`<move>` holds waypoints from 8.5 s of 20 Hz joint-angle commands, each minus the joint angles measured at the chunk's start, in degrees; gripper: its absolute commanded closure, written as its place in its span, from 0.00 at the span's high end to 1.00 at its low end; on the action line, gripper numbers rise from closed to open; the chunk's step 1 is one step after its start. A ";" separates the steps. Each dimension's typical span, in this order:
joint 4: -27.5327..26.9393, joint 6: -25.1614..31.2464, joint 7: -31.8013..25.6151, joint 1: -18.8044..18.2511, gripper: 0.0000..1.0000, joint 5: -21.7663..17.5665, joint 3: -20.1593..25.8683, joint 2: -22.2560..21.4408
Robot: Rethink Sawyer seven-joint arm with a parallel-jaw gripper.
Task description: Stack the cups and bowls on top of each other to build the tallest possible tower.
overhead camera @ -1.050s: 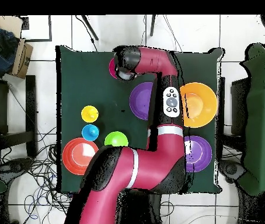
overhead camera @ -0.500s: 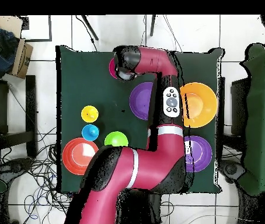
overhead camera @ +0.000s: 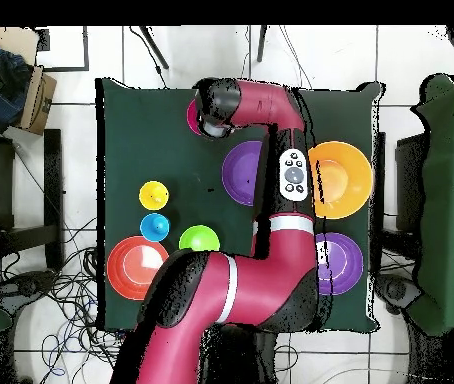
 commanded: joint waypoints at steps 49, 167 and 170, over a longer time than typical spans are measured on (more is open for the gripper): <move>-0.25 7.22 -14.09 1.88 1.00 -3.76 0.69 -3.76; 17.77 3.22 -7.90 2.10 1.00 -1.48 -1.52 -15.89; 19.20 2.63 -7.61 1.90 1.00 -1.41 -1.50 -16.59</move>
